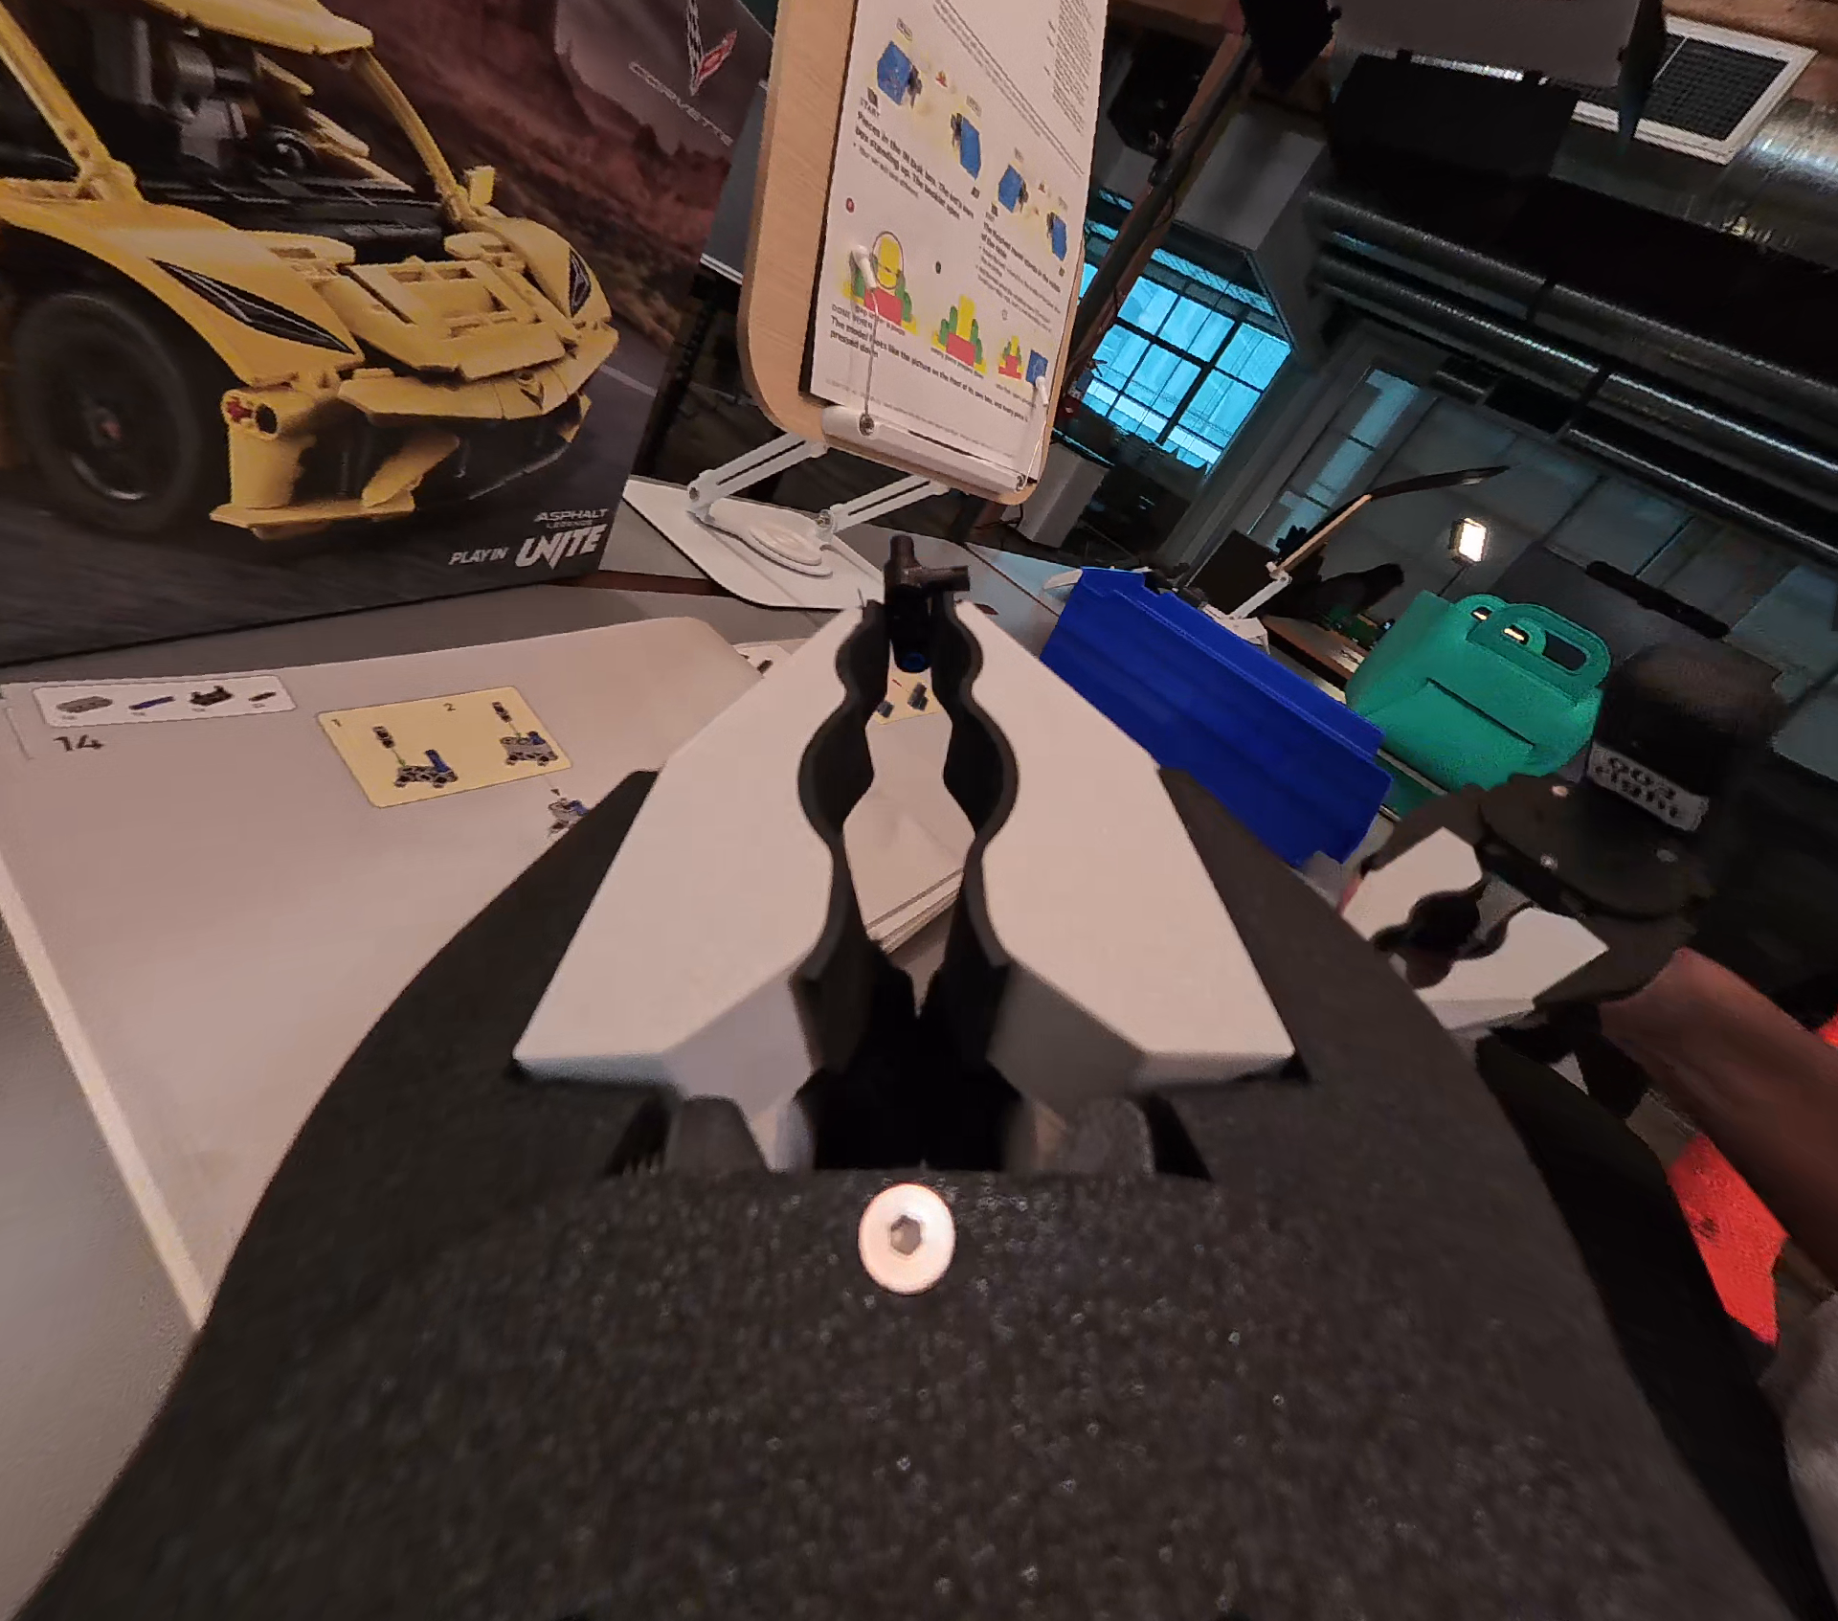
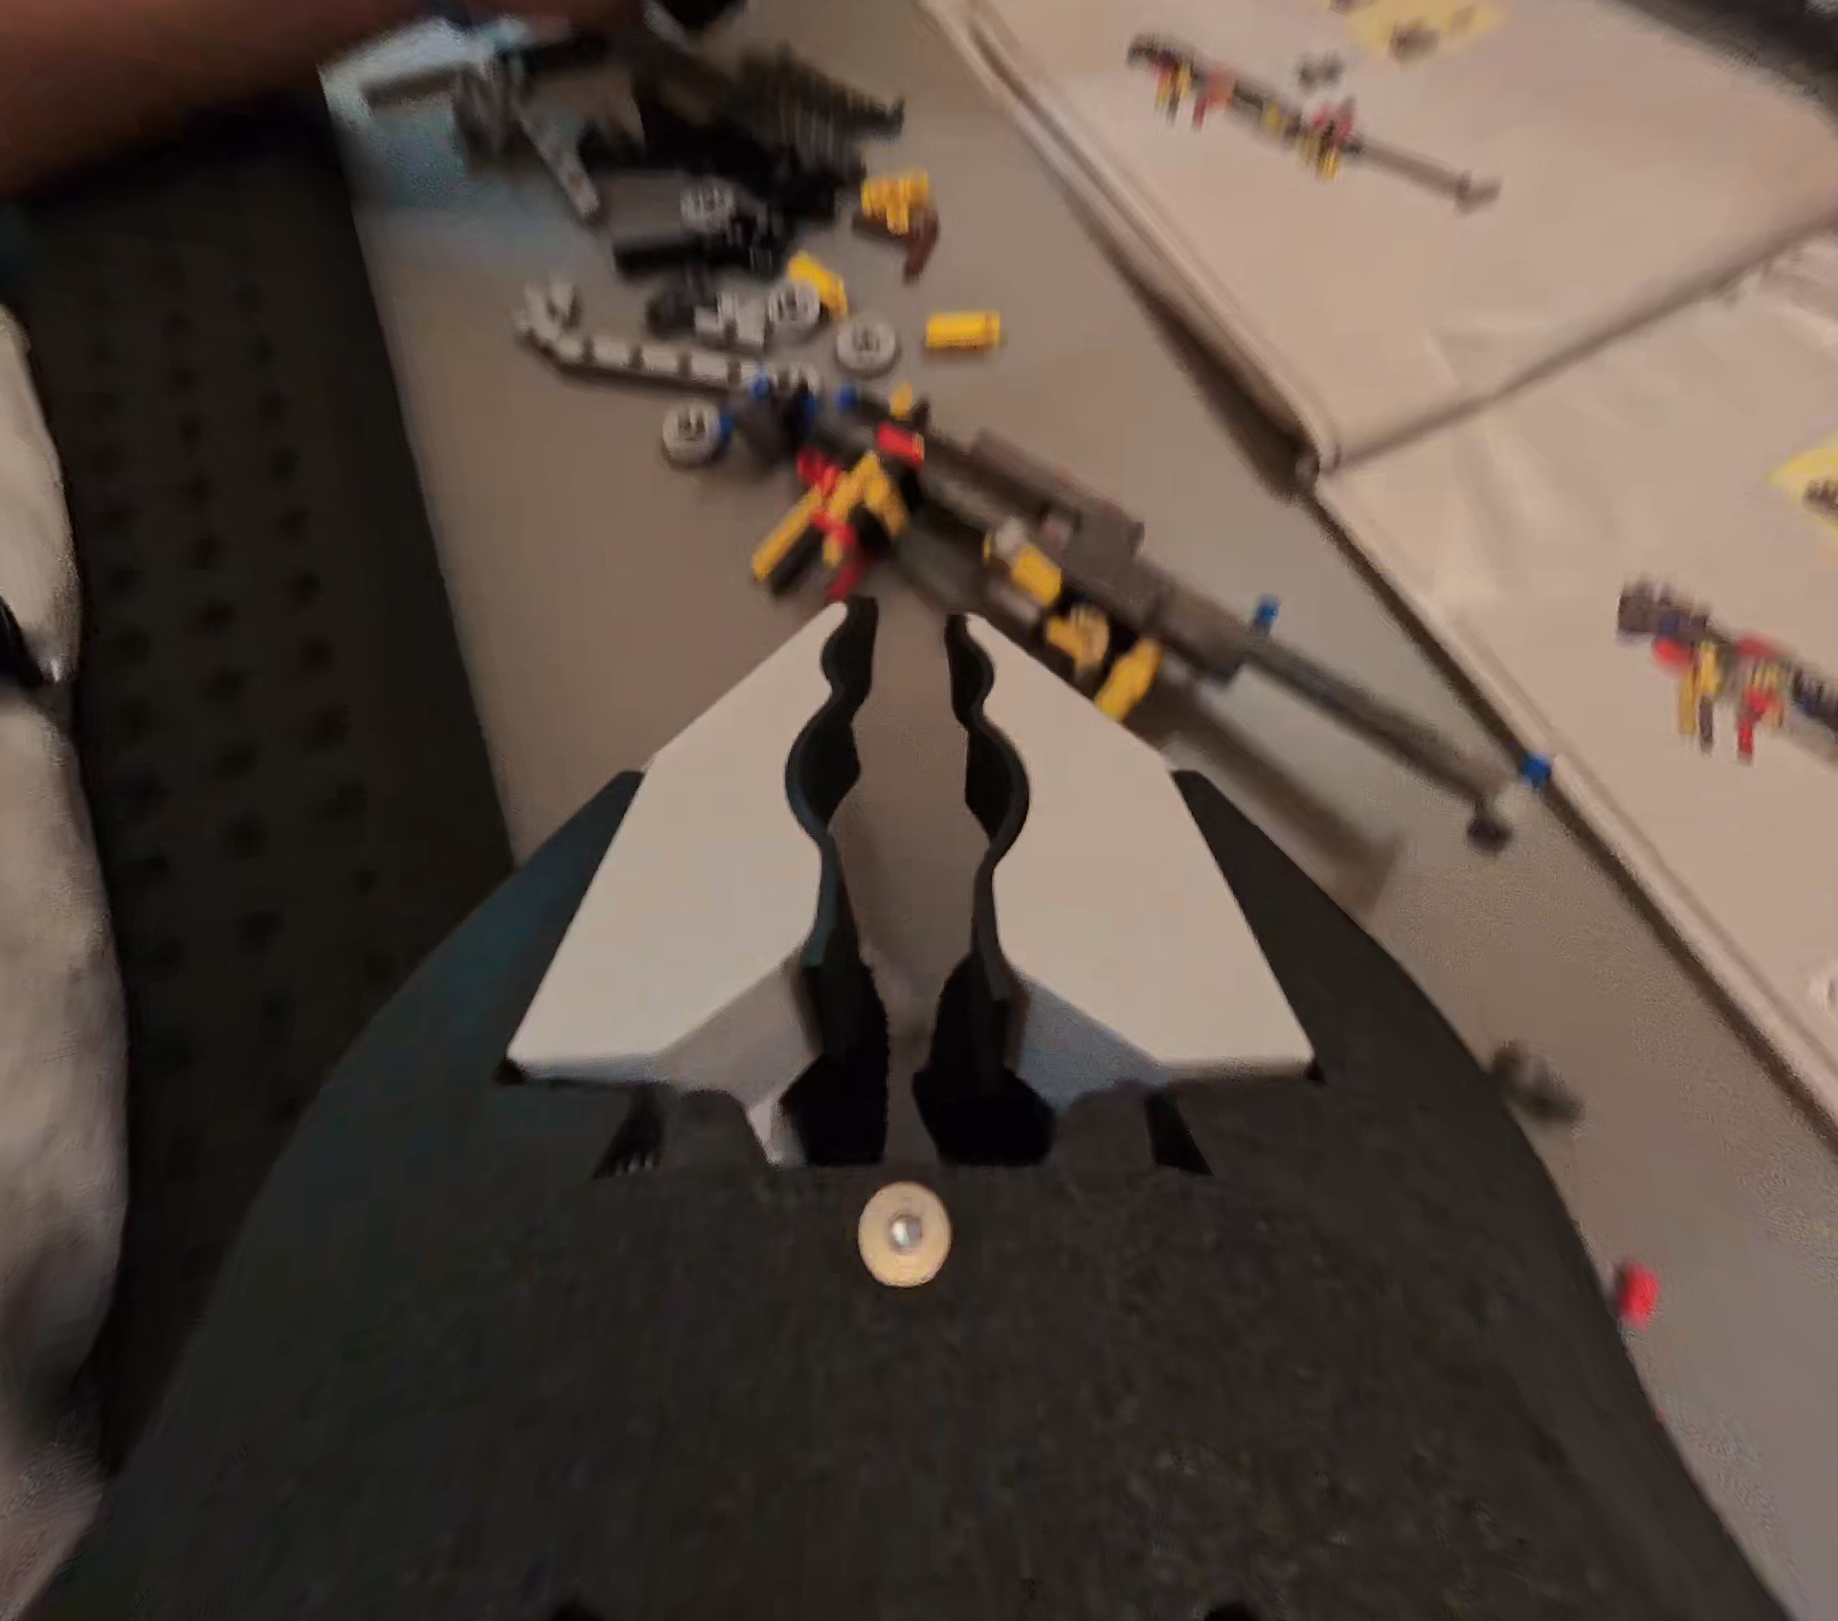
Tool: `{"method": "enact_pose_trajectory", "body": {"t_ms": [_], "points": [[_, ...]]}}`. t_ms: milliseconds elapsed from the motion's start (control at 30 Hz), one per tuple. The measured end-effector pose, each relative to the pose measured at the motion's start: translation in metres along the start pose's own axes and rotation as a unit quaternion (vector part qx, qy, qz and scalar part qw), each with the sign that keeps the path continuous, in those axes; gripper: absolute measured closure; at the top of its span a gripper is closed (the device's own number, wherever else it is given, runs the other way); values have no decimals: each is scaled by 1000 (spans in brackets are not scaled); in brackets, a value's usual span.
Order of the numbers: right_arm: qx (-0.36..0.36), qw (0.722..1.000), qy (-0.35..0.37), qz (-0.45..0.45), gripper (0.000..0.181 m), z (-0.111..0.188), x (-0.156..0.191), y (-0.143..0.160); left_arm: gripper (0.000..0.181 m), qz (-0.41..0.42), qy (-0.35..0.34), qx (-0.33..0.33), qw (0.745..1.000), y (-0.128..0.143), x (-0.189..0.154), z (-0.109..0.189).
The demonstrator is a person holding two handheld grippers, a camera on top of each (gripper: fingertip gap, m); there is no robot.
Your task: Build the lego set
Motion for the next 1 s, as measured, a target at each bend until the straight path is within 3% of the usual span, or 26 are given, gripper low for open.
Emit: {"method": "enact_pose_trajectory", "body": {"t_ms": [67,133,300,533,767,867,1000], "points": [[46,999,-21,-21,163,17,4,28,175,7,6,2,1000,0,-1,0],[48,997,-41,-40,162,31,11,44,175,21,24,10,999,2,-5,-3],[107,993,-42,-5,160,34,22,65,175,18,42,40,998,14,-13,-13],[113,992,1,53,161,25,18,71,175,3,48,54,997,21,-20,-17],[123,990,-22,69,174,15,20,70,175,9,59,74,996,26,-24,-20],[86,995,13,46,175,13,13,55,175,4,69,96,993,33,-30,-25],[-46,997,18,-51,175,5,6,17,175,30,107,124,986,46,-40,-32]]}}
Point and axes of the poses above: each gripper's, where its closed fingertips meet, z back along the fingers, y out of its underside, x = y × z across the jaws, the point moved 8 cm from there along z, back along the fingers, and after that the axes turned 10 degrees about z, right-handed, at the moved point
